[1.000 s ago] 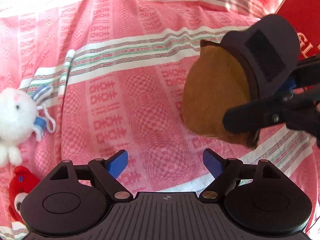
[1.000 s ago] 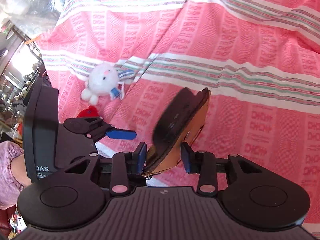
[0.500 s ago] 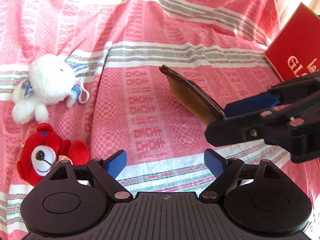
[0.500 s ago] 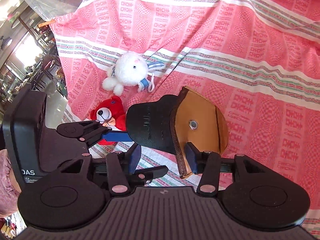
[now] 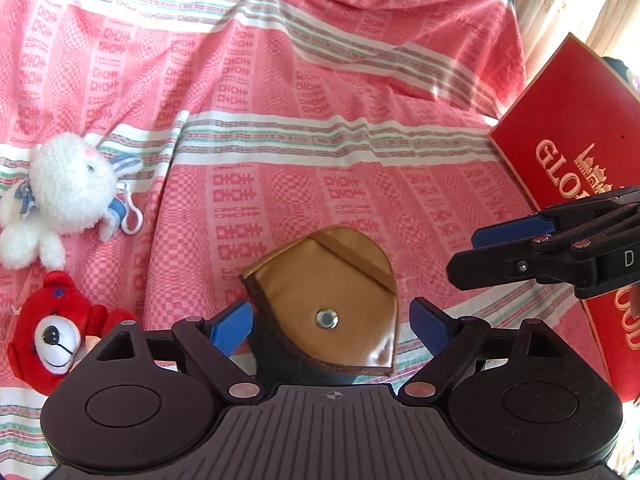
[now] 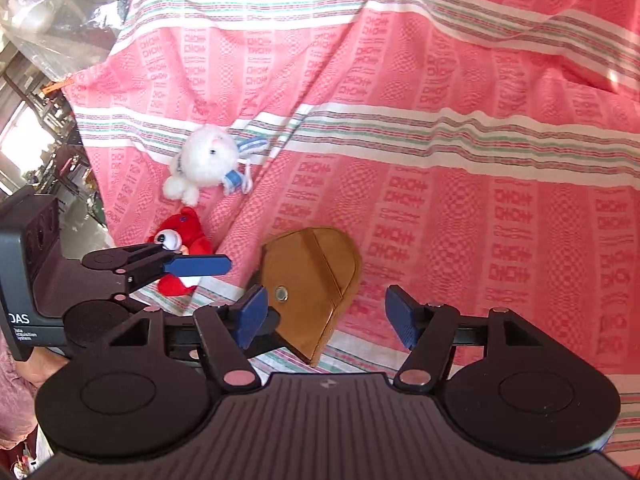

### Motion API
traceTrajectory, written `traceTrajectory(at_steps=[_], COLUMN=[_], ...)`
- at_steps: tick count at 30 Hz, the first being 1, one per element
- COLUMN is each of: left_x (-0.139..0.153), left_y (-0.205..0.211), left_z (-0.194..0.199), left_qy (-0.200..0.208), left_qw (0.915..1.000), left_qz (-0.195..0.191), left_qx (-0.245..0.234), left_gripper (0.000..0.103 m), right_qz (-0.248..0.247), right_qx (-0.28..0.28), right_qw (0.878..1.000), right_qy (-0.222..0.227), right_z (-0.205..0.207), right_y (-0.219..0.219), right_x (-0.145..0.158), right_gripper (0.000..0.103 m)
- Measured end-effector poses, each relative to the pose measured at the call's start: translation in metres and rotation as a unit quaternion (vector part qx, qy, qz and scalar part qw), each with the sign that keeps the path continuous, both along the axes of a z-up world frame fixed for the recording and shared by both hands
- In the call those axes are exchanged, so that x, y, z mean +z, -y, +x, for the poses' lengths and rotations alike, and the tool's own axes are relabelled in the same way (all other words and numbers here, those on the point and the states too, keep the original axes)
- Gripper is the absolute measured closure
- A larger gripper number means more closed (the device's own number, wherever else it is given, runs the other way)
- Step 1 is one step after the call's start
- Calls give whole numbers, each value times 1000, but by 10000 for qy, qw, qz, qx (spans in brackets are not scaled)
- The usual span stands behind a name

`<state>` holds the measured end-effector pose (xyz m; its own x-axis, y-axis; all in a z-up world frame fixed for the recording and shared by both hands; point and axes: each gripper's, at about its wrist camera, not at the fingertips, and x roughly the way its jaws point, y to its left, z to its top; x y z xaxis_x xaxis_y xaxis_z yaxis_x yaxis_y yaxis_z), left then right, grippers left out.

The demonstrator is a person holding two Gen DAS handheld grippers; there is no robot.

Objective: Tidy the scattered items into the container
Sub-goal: 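Close the left gripper on the pouch edge while the right gripper keeps holding it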

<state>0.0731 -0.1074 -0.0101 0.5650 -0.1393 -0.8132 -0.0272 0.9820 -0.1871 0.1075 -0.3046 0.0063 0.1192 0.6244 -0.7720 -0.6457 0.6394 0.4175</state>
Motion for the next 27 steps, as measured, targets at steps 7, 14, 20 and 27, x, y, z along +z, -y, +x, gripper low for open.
traceTrajectory(at_steps=[7, 14, 20, 27], left_x=[-16, -39, -40, -40], left_y=[-5, 1, 5, 3], left_z=[1, -3, -1, 0], left_qy=[-321, -422, -355, -333], left_qw=[9990, 9975, 9967, 9967], left_qz=[318, 491, 590, 536], left_qx=[-18, -297, -438, -508], left_gripper=[12, 11, 8, 7], right_qz=[-440, -496, -537, -568], right_qx=[58, 249, 432, 791], right_qw=[9990, 9984, 9976, 9952], right_qy=[3, -36, -29, -16], right_z=[2, 8, 19, 37], right_y=[-2, -18, -37, -67], right_x=[-27, -36, -40, -53], right_gripper=[33, 32, 28, 23])
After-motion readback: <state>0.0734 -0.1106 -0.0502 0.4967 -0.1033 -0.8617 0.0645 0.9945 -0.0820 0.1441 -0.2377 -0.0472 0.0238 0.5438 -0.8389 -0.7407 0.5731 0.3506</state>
